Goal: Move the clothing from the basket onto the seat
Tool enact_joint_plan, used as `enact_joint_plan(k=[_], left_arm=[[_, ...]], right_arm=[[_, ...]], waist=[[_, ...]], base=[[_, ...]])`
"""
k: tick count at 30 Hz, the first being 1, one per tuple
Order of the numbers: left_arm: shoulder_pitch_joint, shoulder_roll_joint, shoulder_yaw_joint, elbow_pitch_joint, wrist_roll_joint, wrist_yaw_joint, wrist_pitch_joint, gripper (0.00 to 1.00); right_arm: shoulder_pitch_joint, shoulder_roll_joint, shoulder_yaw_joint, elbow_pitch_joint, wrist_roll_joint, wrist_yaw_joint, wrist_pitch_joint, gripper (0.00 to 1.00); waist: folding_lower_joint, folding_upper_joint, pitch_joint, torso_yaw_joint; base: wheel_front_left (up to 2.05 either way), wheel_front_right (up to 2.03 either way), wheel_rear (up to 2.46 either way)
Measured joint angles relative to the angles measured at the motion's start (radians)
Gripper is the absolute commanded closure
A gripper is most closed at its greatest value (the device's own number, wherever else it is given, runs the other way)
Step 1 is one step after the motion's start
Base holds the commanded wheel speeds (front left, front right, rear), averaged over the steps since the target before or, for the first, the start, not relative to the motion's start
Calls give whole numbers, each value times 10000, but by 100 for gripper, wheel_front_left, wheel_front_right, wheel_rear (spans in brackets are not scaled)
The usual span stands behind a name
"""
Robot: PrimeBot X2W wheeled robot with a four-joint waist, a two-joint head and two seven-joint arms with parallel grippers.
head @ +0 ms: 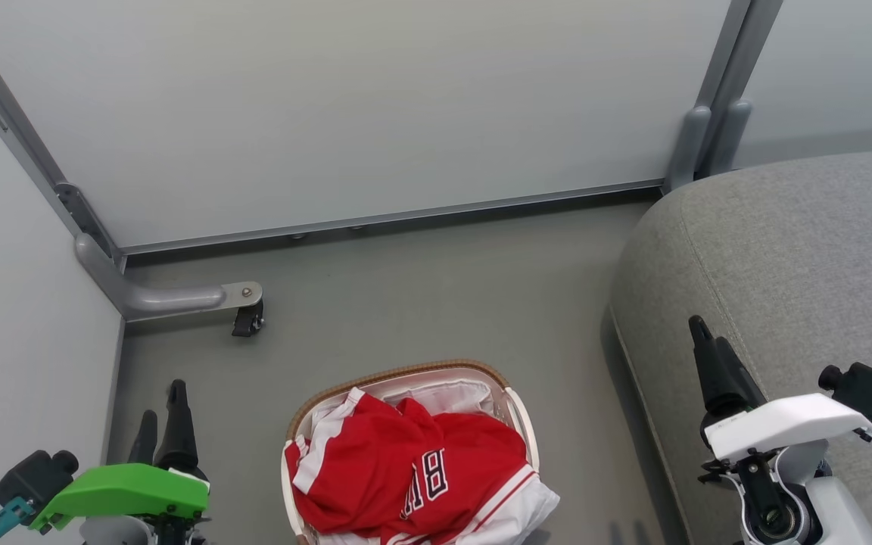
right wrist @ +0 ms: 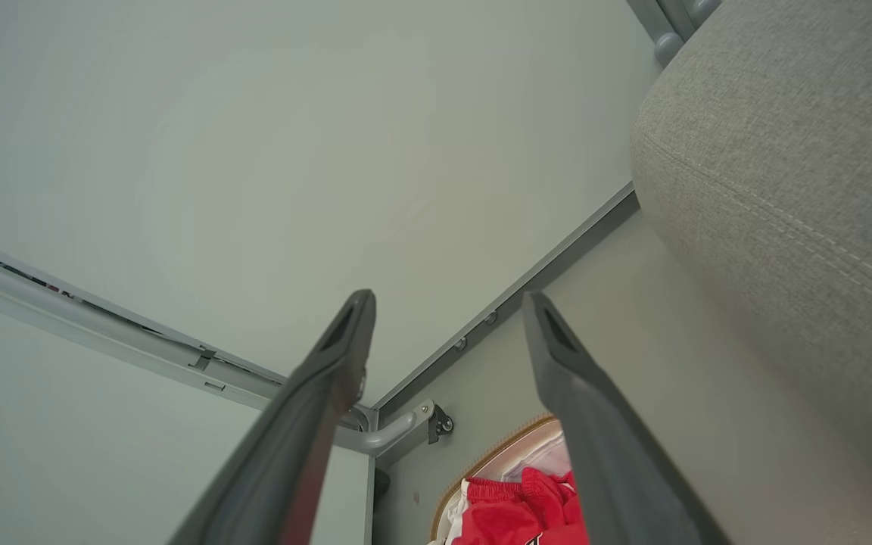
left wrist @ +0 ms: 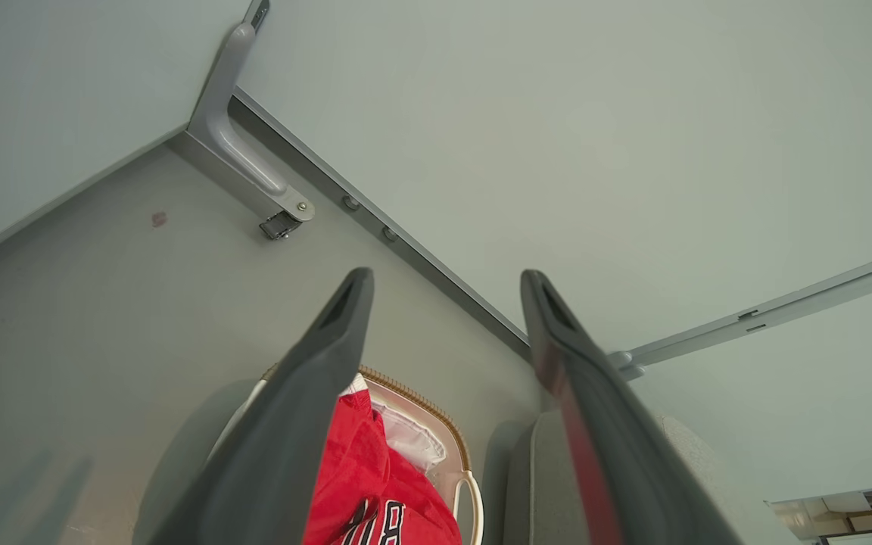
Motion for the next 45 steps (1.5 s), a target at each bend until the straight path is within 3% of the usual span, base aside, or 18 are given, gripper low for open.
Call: enact_joint_plan(k=[17, 28, 45], left_arm=[[-269, 316, -755, 456, 2685, 368, -560, 0], [-267, 347, -853, 426, 3678, 784, -855, 0], [-154, 318, -922, 299, 5321, 811, -1300, 0]], right_arm=[[-360, -48, 449, 520, -2874, 0, -566, 0], [-407, -19, 477, 825, -4458, 0, -878, 0], [-407, 48, 416, 970, -6318, 2, -1300, 0]], waist=[[0, 0, 3, 18], [0, 0, 1, -12], [0, 0, -3, -49]], base=[[0, 0, 0], [0, 0, 0], [0, 0, 0]])
